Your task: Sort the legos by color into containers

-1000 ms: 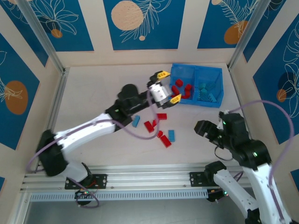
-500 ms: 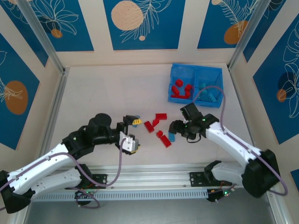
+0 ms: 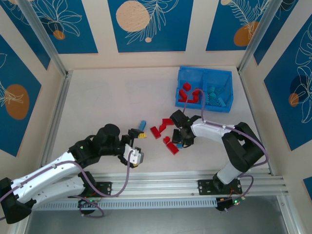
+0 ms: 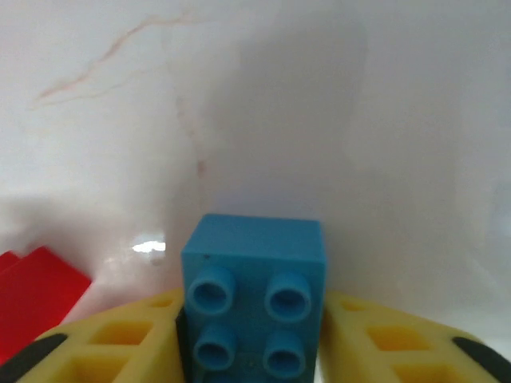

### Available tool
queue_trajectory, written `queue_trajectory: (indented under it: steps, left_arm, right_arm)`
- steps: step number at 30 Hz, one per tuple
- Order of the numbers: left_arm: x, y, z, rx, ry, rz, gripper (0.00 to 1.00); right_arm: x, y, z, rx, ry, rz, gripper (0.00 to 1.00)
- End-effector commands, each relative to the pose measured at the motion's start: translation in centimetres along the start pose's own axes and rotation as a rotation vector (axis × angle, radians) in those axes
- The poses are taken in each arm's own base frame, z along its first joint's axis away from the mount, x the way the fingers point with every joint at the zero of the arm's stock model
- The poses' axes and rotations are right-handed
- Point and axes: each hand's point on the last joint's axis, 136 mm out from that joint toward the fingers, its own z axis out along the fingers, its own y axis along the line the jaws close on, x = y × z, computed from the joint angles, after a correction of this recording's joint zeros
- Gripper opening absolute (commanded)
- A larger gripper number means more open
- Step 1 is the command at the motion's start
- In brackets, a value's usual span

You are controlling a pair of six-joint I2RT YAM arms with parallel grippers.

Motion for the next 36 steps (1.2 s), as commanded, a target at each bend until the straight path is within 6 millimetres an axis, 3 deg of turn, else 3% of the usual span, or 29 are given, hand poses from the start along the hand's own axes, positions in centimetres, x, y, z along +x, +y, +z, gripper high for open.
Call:
queue_trajectory:
  steps: [1, 5, 11, 16, 19, 21, 24, 28, 32, 36]
  left_arm:
    - [-0.2, -0.3, 0.0, 0.006, -0.034, 0.017, 1.0]
    - [-0.5, 0.4, 0.0, -0.036, -0.057, 0.008, 1.0]
    - [-1.6, 3.3, -0.2, -0.187, -0.125, -0.028, 1.0]
    - [-1.4, 4.9, -0.6, -0.264, -0.138, -0.083, 1.0]
    - [-1.0, 5.9, -1.1, -0.327, -0.123, -0.088, 1.0]
    - [-0.6, 6.5, -1.5, -0.364, -0.105, -0.087, 1.0]
    - [0.0, 6.9, -1.8, -0.366, -0.077, -0.094, 1.0]
    - [0.3, 7.7, -2.3, -0.381, -0.071, -0.136, 1.0]
    - [1.7, 8.5, -2.9, -0.434, -0.019, -0.186, 1.0]
    - [3.0, 9.0, -3.3, -0.483, 0.017, -0.23, 1.0]
  right_arm:
    - [-0.4, -0.4, 0.6, 0.054, -0.025, 0.017, 0.36]
    - [-1.0, -0.7, -1.3, 0.06, -0.078, 0.03, 0.3]
    - [-5.0, -0.8, -9.4, -0.032, -0.327, 0.05, 0.29]
    - [-10.6, -4.3, -16.2, -0.047, -0.538, 0.127, 0.29]
    - [-15.1, -7.3, -19.0, -0.048, -0.634, 0.212, 0.29]
    - [-18.2, -9.4, -19.9, -0.028, -0.672, 0.273, 0.29]
    - [-23.2, -11.2, -19.4, 0.013, -0.666, 0.323, 0.29]
    - [-29.4, -12.9, -16.8, 0.056, -0.632, 0.377, 0.29]
    - [-33.2, -14.7, -13.7, 0.056, -0.574, 0.456, 0.29]
    - [-35.2, -15.7, -10.3, 0.009, -0.49, 0.518, 0.32]
